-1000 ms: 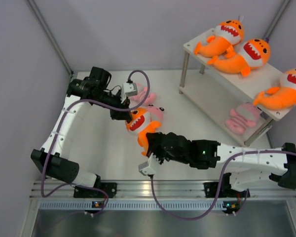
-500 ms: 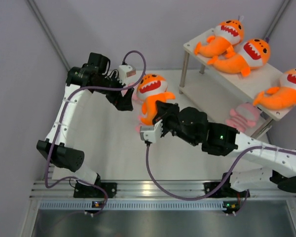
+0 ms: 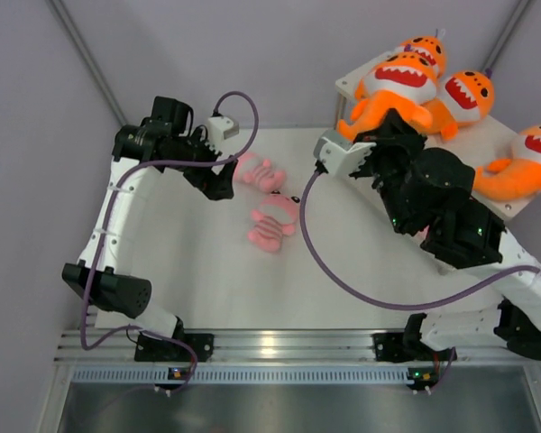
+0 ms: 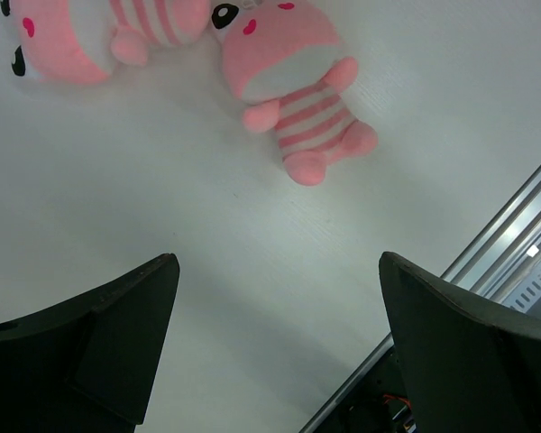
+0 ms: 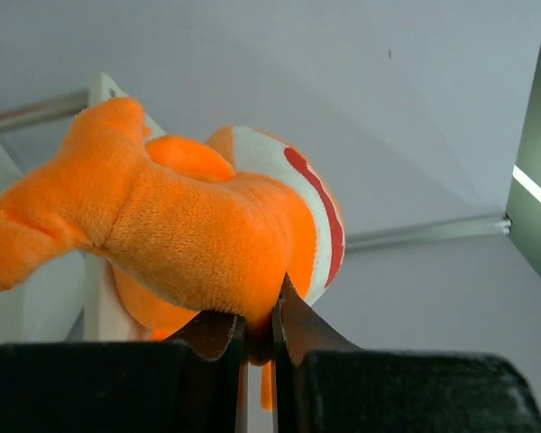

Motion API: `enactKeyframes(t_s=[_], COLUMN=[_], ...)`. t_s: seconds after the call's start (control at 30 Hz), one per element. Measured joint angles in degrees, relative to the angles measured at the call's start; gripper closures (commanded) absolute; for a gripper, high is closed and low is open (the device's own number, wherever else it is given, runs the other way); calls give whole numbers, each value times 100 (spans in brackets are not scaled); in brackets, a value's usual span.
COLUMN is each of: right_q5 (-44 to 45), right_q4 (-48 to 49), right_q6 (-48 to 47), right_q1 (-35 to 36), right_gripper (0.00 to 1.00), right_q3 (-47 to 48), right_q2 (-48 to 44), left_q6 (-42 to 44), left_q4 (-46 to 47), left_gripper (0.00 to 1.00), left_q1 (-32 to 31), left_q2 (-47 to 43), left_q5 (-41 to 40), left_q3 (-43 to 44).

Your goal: Place and organize the stuffed toys onto the shelf

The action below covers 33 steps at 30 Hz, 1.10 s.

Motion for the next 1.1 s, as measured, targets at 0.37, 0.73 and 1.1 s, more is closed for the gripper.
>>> enactKeyframes(t_s=[0.37, 0.73, 1.1], right_q5=[503, -719, -1989], right_q4=[-304, -1373, -1475], right_q6=[-551, -339, -286], right_q1=[-2033, -3576, -4371], right_gripper=[100, 100, 100], right_q3=[68, -1169, -1759], right_q2=[-603, -929, -981], left_q6=[0, 61, 105], left_q4=[17, 26, 26], left_gripper=[1, 1, 1], left_q1=[0, 0, 0], left_q2=[0, -9, -116], left_q5=[168, 271, 304], left_q3=[-74, -404, -496])
